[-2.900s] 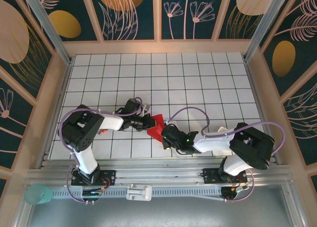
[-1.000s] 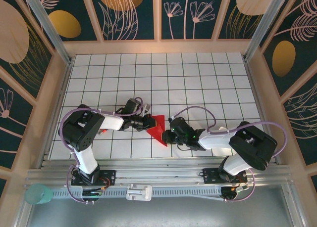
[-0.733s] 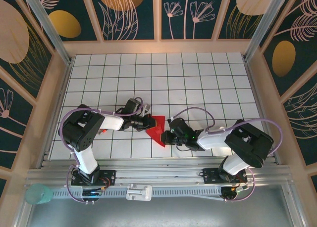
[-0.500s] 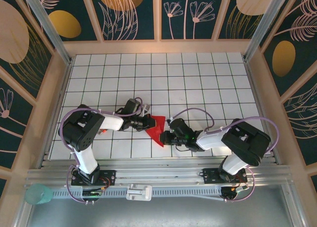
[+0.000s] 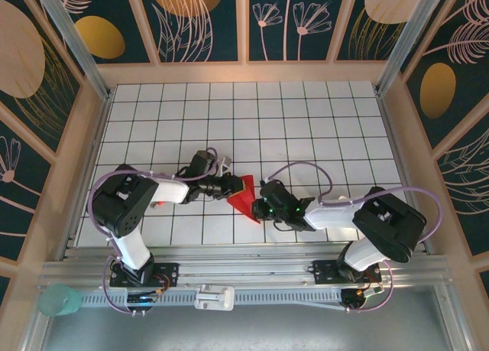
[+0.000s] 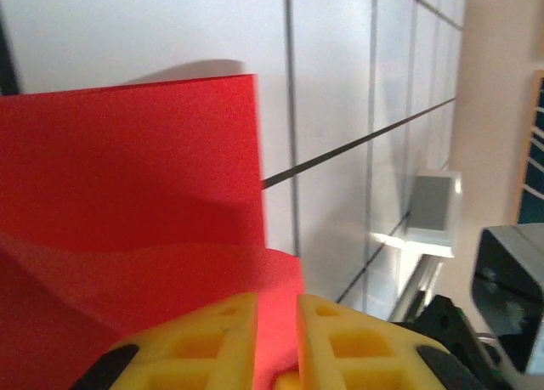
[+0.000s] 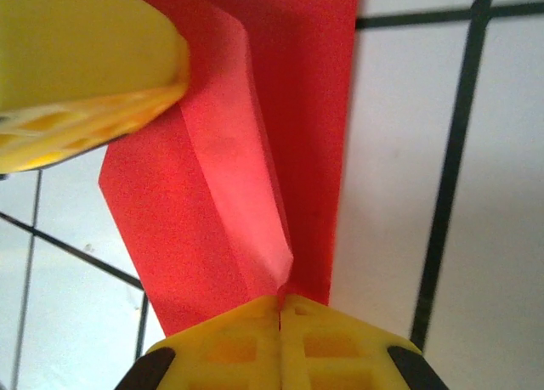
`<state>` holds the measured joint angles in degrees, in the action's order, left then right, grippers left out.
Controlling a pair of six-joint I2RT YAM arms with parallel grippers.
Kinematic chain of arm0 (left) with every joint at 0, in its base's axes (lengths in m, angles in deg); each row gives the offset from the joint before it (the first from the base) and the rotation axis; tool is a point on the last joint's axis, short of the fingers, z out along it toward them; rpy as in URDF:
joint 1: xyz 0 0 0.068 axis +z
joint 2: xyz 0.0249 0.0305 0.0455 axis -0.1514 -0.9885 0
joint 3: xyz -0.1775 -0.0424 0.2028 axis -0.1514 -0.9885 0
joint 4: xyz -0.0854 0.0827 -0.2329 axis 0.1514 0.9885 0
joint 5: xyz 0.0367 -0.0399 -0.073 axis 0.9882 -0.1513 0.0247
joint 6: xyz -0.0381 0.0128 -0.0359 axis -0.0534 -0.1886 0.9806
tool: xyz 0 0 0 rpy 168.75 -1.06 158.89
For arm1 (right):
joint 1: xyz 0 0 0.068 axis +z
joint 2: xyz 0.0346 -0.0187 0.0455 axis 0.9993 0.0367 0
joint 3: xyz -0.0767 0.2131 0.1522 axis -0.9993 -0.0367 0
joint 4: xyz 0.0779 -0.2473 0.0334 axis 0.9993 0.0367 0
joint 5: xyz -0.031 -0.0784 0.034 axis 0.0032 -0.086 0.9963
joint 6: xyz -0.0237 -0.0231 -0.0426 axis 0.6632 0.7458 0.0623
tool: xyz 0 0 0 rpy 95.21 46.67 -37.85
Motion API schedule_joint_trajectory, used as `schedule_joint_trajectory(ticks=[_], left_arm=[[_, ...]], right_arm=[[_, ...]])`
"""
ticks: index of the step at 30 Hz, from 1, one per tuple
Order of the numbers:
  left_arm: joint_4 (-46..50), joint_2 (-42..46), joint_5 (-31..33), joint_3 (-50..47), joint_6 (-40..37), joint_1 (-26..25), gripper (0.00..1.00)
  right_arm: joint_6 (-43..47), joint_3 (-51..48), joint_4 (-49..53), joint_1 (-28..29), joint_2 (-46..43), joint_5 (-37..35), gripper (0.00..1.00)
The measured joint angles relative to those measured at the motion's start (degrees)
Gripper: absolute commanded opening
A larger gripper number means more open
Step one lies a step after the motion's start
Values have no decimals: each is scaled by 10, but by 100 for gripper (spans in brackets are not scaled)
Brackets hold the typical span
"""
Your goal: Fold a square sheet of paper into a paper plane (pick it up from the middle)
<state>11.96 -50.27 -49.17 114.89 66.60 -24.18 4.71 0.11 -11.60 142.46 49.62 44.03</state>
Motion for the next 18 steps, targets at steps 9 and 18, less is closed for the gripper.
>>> schedule_joint_trajectory(ticks=[9, 18], left_arm=[[-10, 40, -5, 1, 21, -1, 21], [0, -1, 1, 31, 10, -1, 13]], right_arm=[[89, 15, 75, 0, -24, -60, 6], [108, 15, 79, 9, -24, -75, 6]])
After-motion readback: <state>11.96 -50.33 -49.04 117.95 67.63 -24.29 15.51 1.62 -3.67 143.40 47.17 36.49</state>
